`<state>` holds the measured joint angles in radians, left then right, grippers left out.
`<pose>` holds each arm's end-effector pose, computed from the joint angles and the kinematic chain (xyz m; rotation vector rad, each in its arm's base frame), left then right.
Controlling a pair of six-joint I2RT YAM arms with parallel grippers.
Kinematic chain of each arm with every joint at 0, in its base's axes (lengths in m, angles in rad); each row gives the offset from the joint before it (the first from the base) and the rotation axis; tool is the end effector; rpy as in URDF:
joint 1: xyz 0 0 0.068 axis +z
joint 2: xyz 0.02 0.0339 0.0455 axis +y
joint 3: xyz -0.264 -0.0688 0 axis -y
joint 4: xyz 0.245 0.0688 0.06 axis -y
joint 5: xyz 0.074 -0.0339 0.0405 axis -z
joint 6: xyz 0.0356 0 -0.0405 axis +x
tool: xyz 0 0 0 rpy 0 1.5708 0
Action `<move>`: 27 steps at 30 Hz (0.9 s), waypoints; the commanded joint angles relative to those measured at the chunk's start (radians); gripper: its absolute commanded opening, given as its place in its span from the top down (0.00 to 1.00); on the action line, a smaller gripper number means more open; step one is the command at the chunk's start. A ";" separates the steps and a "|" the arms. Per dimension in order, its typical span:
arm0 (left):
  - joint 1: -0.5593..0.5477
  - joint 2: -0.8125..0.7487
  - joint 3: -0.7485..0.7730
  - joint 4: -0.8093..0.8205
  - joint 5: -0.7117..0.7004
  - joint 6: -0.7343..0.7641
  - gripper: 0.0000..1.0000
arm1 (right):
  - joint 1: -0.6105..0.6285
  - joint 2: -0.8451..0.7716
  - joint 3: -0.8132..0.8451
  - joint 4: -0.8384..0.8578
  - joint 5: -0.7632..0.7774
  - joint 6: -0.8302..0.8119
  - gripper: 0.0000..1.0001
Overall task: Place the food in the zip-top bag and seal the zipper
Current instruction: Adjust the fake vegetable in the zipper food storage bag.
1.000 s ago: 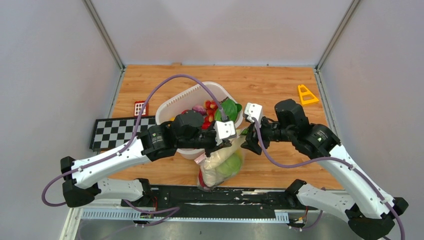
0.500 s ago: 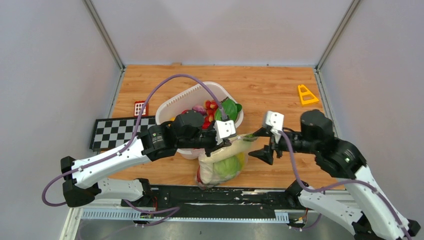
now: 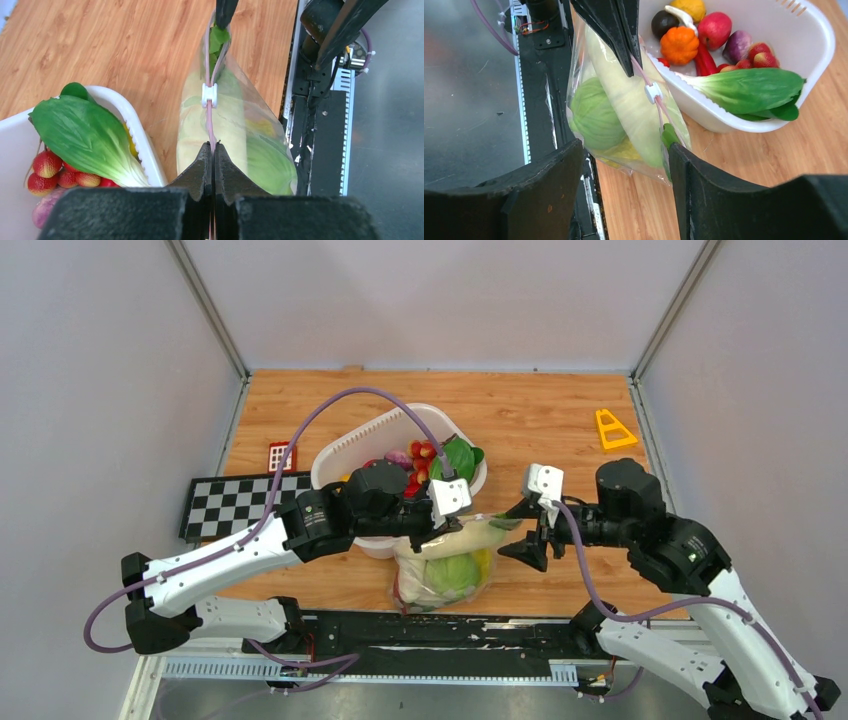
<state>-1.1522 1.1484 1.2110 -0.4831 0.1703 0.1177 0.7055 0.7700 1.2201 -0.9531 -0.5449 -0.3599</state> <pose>0.0970 -0.2328 0.3850 1.3267 1.6068 -0.8213 0.0767 0.0896 0.4075 -1.3370 1.5990 0.7750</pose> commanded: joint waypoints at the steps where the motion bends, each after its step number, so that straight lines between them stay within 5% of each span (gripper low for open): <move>1: -0.002 -0.027 0.047 0.063 0.018 -0.007 1.00 | 0.001 0.009 -0.034 0.030 -0.003 -0.003 0.36; 12: -0.002 -0.030 0.044 0.080 -0.005 -0.018 1.00 | 0.001 -0.013 -0.062 0.014 -0.002 -0.003 0.57; 20: -0.001 -0.020 0.054 0.084 0.096 -0.026 1.00 | 0.001 0.049 -0.102 0.059 0.126 0.026 0.35; 27: -0.003 0.022 0.088 0.052 0.175 -0.018 1.00 | 0.000 0.075 -0.164 0.220 0.138 0.018 0.31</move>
<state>-1.1515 1.1690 1.2293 -0.4904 0.2562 0.1066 0.7063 0.8520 1.0855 -0.8513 -0.4473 -0.3489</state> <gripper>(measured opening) 0.009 0.681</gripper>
